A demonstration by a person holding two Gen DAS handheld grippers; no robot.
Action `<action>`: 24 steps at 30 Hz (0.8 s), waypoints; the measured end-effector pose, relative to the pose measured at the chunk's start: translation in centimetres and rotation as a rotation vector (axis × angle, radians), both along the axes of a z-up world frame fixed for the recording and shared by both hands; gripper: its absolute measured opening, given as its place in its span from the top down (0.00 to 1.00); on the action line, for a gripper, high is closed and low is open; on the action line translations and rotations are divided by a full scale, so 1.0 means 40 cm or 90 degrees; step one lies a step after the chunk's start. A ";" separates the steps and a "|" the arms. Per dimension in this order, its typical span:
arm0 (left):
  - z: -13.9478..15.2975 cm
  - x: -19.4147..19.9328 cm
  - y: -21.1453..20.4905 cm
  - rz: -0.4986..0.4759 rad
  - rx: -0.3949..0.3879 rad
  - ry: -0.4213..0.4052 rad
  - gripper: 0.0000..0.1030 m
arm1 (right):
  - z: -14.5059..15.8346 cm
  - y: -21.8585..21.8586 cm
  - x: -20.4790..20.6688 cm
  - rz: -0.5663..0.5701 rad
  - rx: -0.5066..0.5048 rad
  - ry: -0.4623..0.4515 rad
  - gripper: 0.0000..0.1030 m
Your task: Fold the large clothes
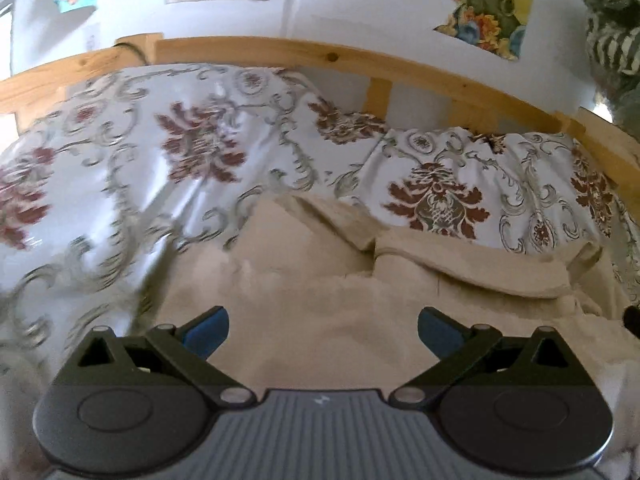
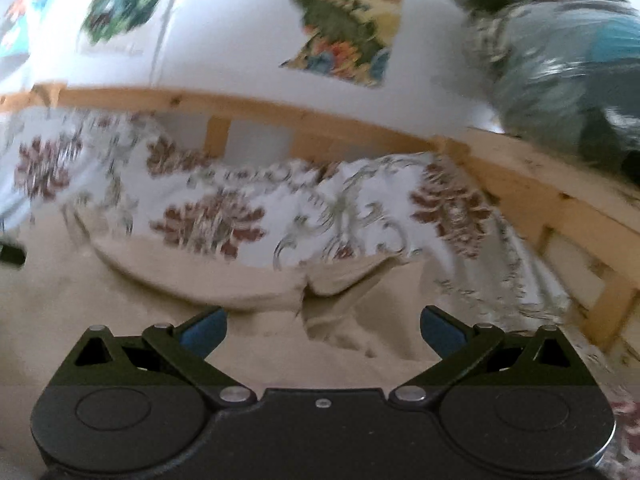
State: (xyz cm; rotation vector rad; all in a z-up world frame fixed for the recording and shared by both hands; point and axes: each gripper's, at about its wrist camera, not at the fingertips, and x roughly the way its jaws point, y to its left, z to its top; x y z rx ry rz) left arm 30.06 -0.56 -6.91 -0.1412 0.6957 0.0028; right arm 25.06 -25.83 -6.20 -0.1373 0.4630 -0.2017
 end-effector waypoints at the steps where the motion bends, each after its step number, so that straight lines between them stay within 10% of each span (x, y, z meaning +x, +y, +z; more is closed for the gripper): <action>1: 0.009 -0.020 0.001 0.015 0.010 0.023 0.00 | 0.018 -0.003 -0.022 -0.025 0.026 -0.001 0.01; 11: -0.029 -0.201 0.015 -0.013 0.011 0.182 0.00 | -0.016 -0.089 -0.216 -0.222 0.401 0.131 0.01; 24: -0.112 -0.162 0.030 -0.026 -0.072 0.191 0.00 | -0.093 -0.233 -0.267 -0.402 0.577 0.053 0.02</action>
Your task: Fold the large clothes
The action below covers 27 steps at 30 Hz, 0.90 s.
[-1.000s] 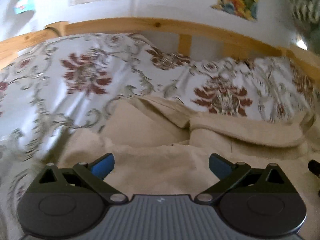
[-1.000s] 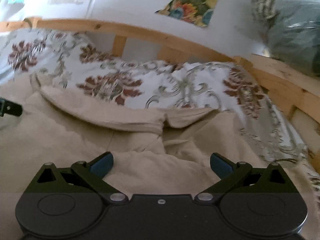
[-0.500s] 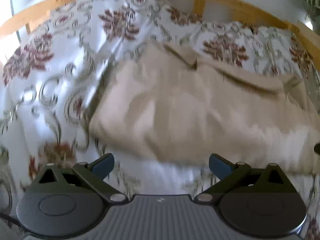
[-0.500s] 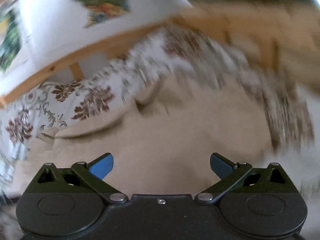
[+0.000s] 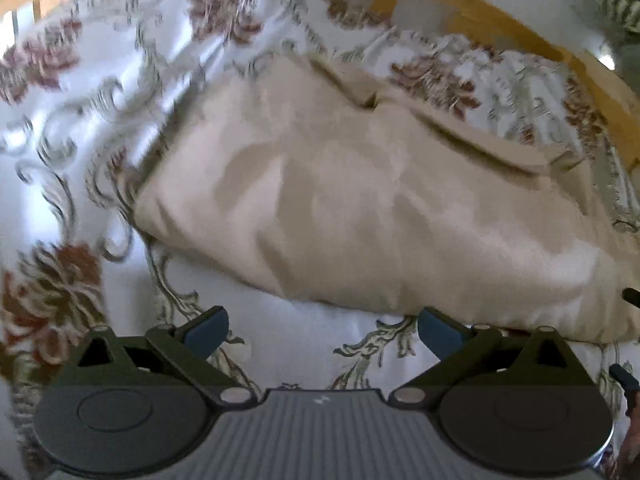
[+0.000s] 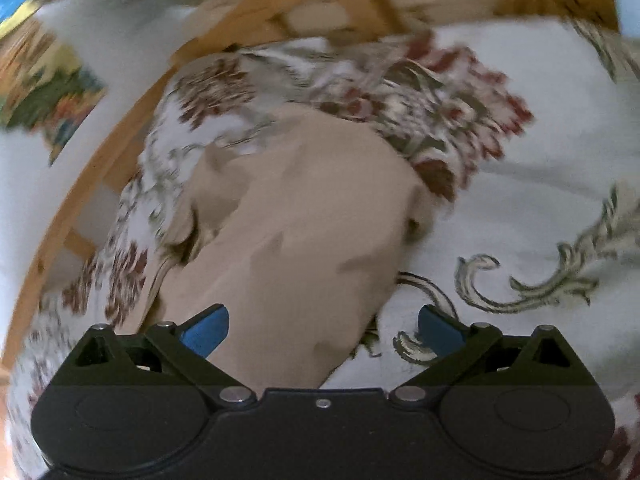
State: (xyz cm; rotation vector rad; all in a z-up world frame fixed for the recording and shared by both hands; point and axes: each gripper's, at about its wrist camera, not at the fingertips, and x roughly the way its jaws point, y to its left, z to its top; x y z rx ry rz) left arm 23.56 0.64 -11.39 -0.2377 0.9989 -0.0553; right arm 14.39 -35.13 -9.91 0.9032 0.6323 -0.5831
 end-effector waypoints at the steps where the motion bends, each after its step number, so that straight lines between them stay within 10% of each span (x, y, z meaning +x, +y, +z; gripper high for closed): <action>1: -0.021 0.010 0.005 0.012 -0.009 0.019 0.00 | -0.010 -0.005 -0.002 -0.012 0.011 -0.002 0.02; 11: -0.043 0.026 0.113 0.172 -0.123 -0.036 0.00 | -0.014 -0.034 0.011 -0.055 -0.008 -0.061 0.02; 18: -0.077 0.060 0.182 0.226 -0.189 -0.021 0.01 | -0.027 -0.055 0.054 -0.046 -0.037 -0.055 0.22; 21: -0.067 0.058 0.194 0.246 -0.159 -0.034 0.25 | -0.033 -0.067 0.044 -0.069 -0.028 -0.052 0.43; 25: -0.069 0.040 0.230 0.288 -0.184 -0.052 0.86 | -0.028 -0.069 0.022 -0.077 -0.026 -0.055 0.69; 27: -0.069 0.036 0.252 0.296 -0.220 -0.066 0.94 | -0.019 -0.059 0.021 -0.070 -0.045 -0.050 0.83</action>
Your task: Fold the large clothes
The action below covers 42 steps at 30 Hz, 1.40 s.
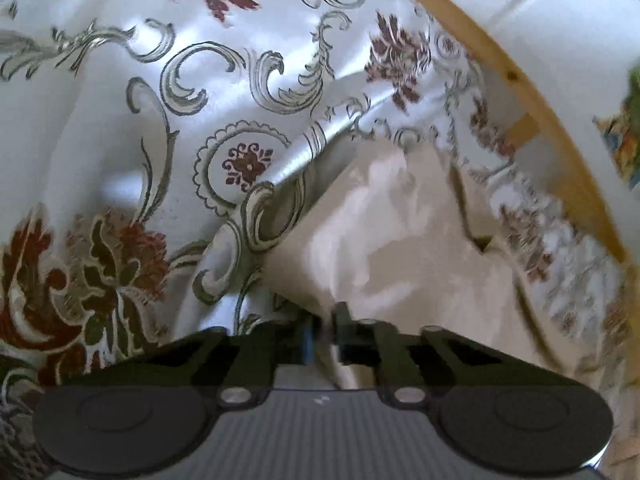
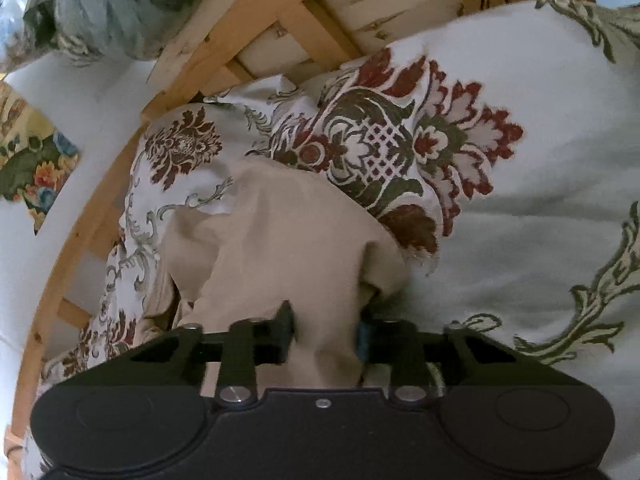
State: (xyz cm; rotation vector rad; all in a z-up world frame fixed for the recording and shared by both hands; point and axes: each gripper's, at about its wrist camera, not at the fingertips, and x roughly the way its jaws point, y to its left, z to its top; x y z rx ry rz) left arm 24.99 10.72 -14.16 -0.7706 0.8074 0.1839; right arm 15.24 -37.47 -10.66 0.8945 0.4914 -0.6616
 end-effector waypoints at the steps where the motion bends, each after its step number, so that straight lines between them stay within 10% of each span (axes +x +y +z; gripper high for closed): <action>1: 0.003 -0.004 0.006 -0.001 -0.009 -0.010 0.95 | 0.007 0.009 0.004 0.004 -0.014 0.006 0.86; 8: 0.110 -0.078 0.033 0.035 0.002 -0.104 1.00 | 0.046 0.023 -0.086 -0.010 0.063 -0.035 0.93; 15: 0.071 -0.049 0.030 0.032 0.021 -0.056 0.98 | 0.023 0.028 -0.084 -0.026 0.063 0.022 0.79; 19: 0.042 -0.047 0.053 0.044 -0.045 -0.040 0.68 | 0.035 0.044 -0.063 -0.020 0.014 0.035 0.76; 22: 0.016 -0.038 0.046 0.026 -0.067 -0.004 0.34 | 0.045 0.057 -0.050 0.011 0.011 0.026 0.40; 23: 0.010 -0.037 0.043 0.028 -0.068 0.004 0.33 | 0.046 0.061 -0.049 0.018 0.013 0.022 0.27; 32: -0.010 -0.026 0.022 0.031 -0.072 0.031 0.12 | 0.038 0.171 -0.134 0.037 0.126 0.033 0.14; 37: -0.001 -0.019 -0.003 0.014 -0.042 0.027 0.04 | 0.084 0.373 -0.111 0.233 -0.028 0.013 0.13; 42: -0.007 -0.012 -0.008 0.005 -0.044 0.032 0.01 | 0.144 0.482 0.039 0.416 -0.337 -0.030 0.05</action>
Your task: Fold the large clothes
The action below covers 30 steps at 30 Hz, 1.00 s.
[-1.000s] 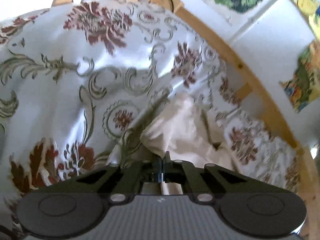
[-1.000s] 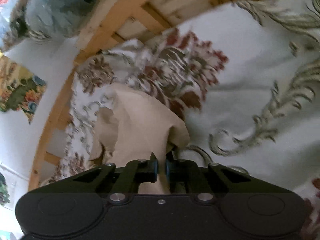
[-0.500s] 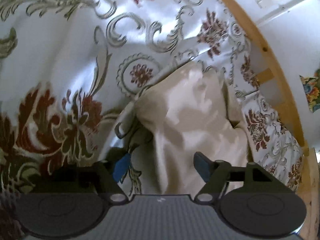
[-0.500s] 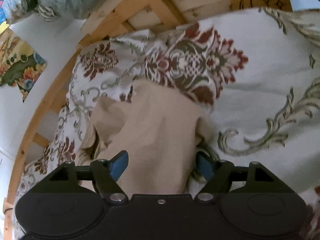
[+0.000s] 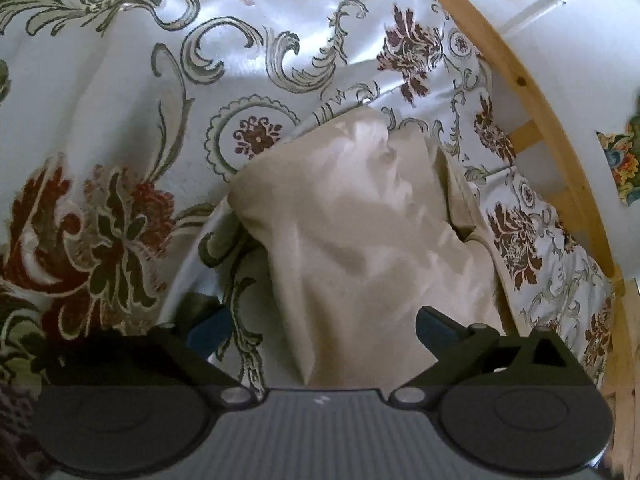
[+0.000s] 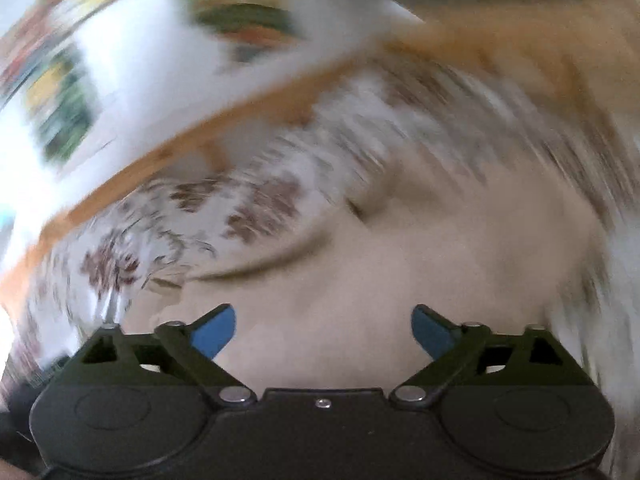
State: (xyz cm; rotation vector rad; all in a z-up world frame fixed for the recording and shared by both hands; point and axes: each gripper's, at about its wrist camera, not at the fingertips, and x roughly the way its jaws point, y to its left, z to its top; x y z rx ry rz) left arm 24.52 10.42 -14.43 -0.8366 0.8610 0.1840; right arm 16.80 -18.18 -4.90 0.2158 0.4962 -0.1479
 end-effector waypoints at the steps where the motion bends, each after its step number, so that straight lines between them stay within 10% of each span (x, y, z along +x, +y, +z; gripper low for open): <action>1: 0.000 0.002 -0.006 -0.004 0.000 0.001 0.01 | 0.002 0.011 0.035 0.027 -0.048 -0.013 0.05; 5: 0.000 -0.001 -0.002 -0.001 -0.035 0.001 0.01 | -0.023 0.011 0.184 0.090 -0.237 -0.074 0.05; 12: -0.018 0.008 0.026 0.035 -0.030 0.007 0.18 | -0.145 -0.024 0.355 0.075 -0.285 -0.026 0.06; 15: -0.014 0.006 0.023 0.039 -0.029 -0.003 0.35 | -0.193 0.000 0.405 0.089 -0.326 0.005 0.06; 17: -0.005 0.002 0.019 0.027 -0.027 -0.024 0.74 | -0.226 0.014 0.416 0.097 -0.354 0.012 0.07; 20: 0.026 -0.007 -0.007 0.004 0.018 -0.063 0.93 | -0.257 0.027 0.432 0.109 -0.373 0.043 0.08; 27: 0.143 -0.032 -0.111 -0.130 0.170 -0.235 0.99 | -0.253 0.017 0.423 0.111 -0.355 0.039 0.08; 30: 0.206 -0.033 -0.161 -0.186 0.224 -0.309 0.99 | -0.210 -0.026 0.387 0.179 -0.241 -0.032 0.16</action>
